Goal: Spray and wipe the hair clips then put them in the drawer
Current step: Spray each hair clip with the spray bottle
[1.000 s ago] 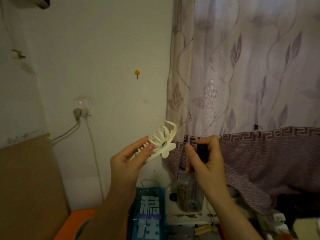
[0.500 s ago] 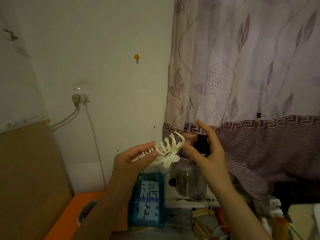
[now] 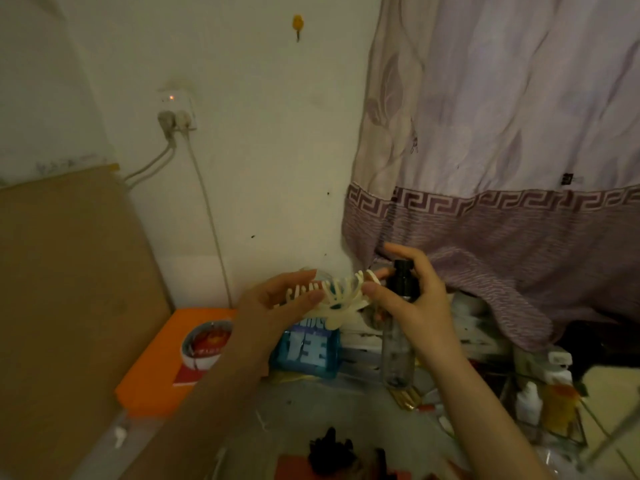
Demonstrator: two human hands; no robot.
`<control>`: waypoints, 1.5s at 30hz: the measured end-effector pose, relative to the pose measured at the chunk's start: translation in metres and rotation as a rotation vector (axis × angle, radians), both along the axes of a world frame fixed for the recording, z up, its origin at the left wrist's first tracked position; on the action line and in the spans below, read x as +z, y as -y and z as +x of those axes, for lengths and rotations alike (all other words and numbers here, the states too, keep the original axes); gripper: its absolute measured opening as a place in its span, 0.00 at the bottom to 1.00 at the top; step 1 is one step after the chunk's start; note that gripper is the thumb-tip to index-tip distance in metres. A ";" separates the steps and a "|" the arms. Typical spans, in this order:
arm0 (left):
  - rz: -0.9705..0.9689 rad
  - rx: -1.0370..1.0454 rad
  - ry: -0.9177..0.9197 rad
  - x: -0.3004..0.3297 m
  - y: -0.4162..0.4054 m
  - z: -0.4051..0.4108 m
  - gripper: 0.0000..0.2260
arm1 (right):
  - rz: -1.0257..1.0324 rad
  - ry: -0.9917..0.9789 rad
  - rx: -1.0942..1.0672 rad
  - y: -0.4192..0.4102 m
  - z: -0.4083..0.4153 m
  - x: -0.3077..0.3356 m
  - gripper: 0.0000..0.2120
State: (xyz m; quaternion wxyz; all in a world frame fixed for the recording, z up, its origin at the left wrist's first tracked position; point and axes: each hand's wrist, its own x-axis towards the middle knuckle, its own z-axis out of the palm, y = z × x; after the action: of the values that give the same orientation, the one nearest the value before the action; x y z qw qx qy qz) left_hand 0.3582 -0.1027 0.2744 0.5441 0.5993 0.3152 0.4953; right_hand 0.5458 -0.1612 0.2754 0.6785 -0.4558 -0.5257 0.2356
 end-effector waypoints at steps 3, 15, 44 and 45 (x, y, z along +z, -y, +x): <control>-0.045 0.021 -0.002 -0.019 0.005 -0.006 0.21 | -0.047 -0.016 0.023 -0.002 -0.005 -0.020 0.22; -0.240 0.288 -0.091 -0.096 0.025 -0.040 0.21 | -0.249 -0.026 0.124 -0.005 -0.042 -0.109 0.20; -0.518 0.316 -0.299 -0.227 -0.085 -0.164 0.16 | -0.617 -0.226 -0.052 -0.087 -0.189 -0.251 0.21; -0.539 0.296 -0.307 -0.235 -0.091 -0.167 0.16 | -0.640 -0.250 -0.083 -0.090 -0.194 -0.259 0.21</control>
State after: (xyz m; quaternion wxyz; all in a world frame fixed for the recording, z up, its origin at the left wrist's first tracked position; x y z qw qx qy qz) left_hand 0.1916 -0.0121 0.0390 0.5513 0.4492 0.5967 0.3718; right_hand 0.3517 -0.0716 0.0161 0.5694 -0.6341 -0.3188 0.4148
